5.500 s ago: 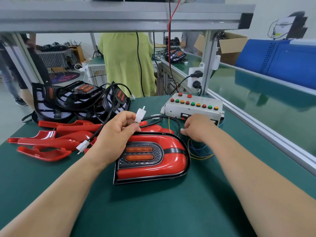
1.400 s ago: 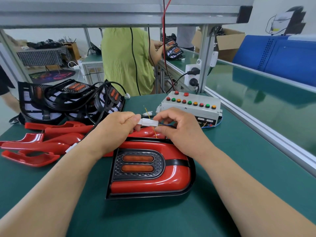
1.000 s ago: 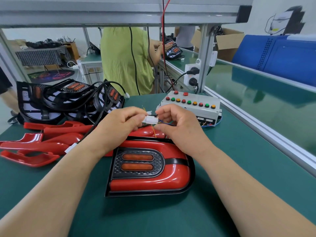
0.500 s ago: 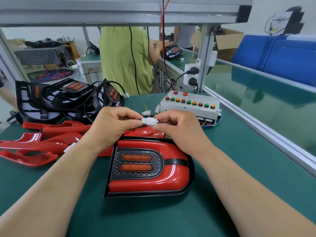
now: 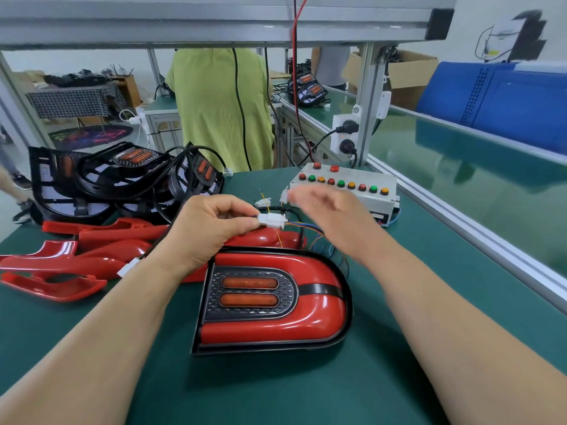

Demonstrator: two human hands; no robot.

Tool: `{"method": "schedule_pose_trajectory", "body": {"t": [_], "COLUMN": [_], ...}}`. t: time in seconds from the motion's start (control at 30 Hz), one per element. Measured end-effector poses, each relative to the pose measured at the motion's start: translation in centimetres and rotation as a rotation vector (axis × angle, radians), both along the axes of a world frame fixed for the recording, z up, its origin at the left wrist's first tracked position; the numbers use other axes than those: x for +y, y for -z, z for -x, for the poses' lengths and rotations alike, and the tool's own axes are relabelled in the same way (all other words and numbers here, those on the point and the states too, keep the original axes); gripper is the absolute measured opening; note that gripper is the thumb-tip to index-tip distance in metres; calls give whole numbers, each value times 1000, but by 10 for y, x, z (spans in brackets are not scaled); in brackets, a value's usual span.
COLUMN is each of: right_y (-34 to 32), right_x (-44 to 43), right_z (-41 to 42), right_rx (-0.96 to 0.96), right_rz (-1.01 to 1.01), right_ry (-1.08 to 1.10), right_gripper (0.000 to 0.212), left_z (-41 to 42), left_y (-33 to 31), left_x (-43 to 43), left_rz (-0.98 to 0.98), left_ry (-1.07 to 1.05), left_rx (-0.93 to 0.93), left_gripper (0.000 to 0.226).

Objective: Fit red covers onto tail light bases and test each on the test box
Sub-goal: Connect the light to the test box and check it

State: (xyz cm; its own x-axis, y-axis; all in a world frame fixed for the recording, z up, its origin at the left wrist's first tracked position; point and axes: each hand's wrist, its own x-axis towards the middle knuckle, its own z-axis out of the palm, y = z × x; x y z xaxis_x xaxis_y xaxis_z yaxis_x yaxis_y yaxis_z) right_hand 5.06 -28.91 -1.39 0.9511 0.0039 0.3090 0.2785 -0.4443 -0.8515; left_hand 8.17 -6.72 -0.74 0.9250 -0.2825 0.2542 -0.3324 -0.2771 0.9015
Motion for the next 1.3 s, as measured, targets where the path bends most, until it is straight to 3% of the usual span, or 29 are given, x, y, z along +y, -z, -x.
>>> {"method": "schedule_pose_trajectory", "body": {"t": [0.07, 0.17, 0.37, 0.67, 0.93, 1.3], "right_y": [-6, -8, -4, -3, 6, 7], "right_x": [-11, -14, -5, -1, -5, -7], "right_z": [-18, -47, -81, -93, -101, -106], "right_rx": [-21, 75, 209, 212, 197, 184], "right_rz": [264, 763, 1129, 1265, 1236, 1269], "right_ry": [161, 216, 132, 125, 157, 137], "right_gripper": [38, 45, 55, 67, 73, 75], "left_z": [-1, -1, 1, 0, -3, -3], "left_y": [1, 1, 0, 1, 4, 4], "left_x": [0, 1, 0, 1, 3, 4], "left_rz": [-6, -1, -2, -5, -17, -11], "left_ry": [0, 15, 17, 15, 29, 33], "left_rx": [-6, -4, 2, -18, -33, -32], "left_gripper": [16, 17, 13, 14, 24, 20]}}
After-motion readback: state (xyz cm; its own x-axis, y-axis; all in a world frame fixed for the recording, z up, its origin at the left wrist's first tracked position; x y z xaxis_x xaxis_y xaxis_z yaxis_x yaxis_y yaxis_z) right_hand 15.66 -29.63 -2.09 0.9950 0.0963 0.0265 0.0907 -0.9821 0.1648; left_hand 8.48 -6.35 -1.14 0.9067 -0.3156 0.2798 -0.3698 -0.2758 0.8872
